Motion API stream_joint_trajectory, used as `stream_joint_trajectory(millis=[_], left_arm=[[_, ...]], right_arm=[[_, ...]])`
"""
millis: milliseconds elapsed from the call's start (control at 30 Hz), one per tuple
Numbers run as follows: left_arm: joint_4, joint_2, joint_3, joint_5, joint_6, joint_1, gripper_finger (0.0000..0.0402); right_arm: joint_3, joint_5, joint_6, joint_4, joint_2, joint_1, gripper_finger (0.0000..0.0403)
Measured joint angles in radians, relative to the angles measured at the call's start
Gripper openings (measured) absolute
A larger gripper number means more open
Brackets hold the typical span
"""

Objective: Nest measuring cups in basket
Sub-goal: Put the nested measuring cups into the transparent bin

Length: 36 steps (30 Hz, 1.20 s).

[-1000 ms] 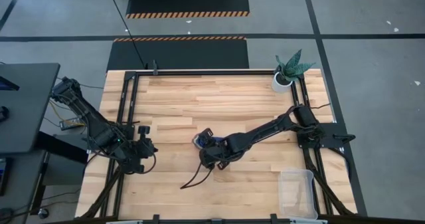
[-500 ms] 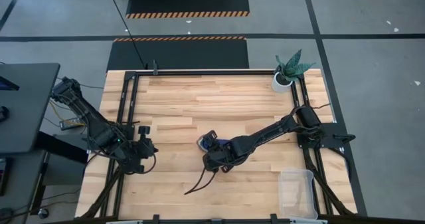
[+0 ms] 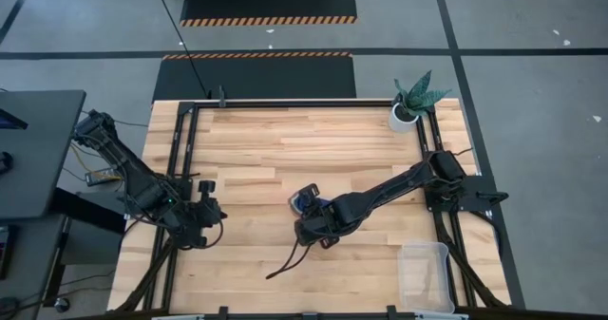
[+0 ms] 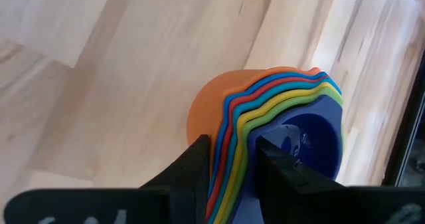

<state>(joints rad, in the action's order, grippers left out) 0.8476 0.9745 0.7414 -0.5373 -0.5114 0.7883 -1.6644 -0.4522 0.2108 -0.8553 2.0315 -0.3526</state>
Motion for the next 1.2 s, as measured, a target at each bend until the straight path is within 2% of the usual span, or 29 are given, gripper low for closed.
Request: stream_joint_trajectory(millis=[467,667,833,1033,1200], left_arm=[[-0.048,0.0,0.0,0.0,0.002,0.0,0.0007],[-0.084,0.0,0.0,0.0,-0.001,0.0,0.0007],[-0.151,0.0,0.0,0.0,0.052,-0.007,0.0007],[-0.15,0.0,0.0,0.0,-0.007,-0.05,0.0007],[-0.15,0.0,0.0,0.0,0.05,-0.074,0.0007]], right_arm=[[-0.116,0.001,-0.11,-0.114,0.0,-0.027,0.01],[-0.151,0.001,-0.243,-0.205,0.0,-0.028,0.01],[-0.155,0.014,-0.328,-0.257,0.0,-0.035,0.01],[-0.155,0.061,-0.43,-0.296,0.0,-0.048,0.01],[-0.155,0.061,-0.513,-0.344,0.0,-0.058,0.01]])
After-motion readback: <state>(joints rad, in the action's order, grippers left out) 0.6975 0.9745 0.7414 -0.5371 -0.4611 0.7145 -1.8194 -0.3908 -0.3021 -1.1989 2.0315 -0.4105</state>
